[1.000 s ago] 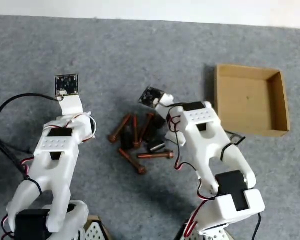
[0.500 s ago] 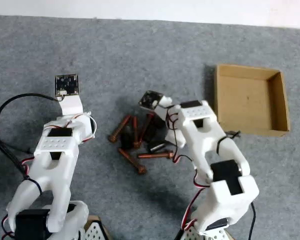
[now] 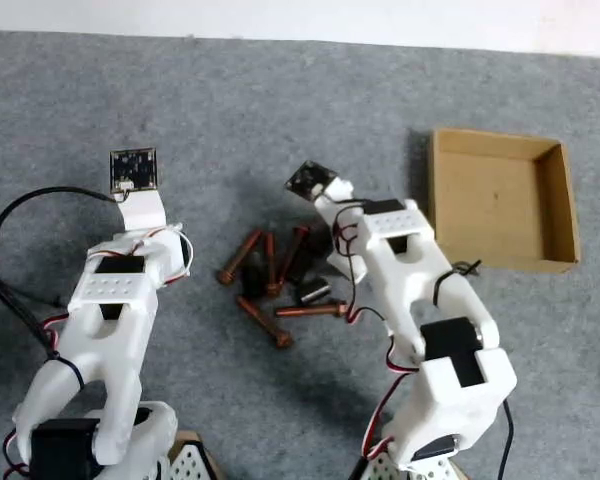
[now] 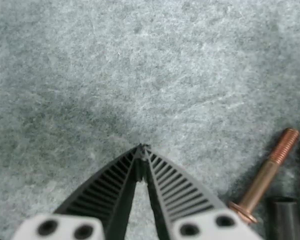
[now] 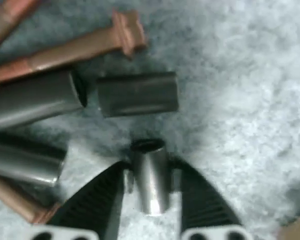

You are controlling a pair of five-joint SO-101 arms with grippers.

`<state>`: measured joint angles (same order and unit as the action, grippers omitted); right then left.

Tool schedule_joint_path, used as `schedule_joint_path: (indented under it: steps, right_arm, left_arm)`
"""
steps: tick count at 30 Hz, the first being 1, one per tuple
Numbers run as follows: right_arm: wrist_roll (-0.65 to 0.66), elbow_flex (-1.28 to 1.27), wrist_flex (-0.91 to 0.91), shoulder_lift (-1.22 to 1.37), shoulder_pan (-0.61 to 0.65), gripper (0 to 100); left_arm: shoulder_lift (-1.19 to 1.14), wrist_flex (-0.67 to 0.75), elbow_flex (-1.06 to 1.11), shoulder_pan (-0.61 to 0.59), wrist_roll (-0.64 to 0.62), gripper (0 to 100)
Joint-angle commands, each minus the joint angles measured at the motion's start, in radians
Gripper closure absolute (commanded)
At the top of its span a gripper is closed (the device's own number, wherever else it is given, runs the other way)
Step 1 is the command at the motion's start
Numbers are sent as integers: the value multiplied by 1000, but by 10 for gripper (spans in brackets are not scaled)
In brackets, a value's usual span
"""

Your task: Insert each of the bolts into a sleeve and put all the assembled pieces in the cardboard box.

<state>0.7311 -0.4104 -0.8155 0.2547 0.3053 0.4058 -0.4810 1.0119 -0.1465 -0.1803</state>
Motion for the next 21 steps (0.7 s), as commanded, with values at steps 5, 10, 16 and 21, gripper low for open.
schedule_joint_path:
  steps: [5,10,16,21]
  right_arm:
    - [-181,28,62,-8,7,994]
    - [-275,-77,185,-162,-59,994]
    - [-311,-438,461,-487,-73,994]
    - [-405,-693,578,-777,-76,994]
  left_arm:
    - [7,20,-28,21,-3,993]
    - [7,20,-28,16,-3,993]
    - [7,20,-28,15,-3,993]
    - [7,20,-28,18,-3,993]
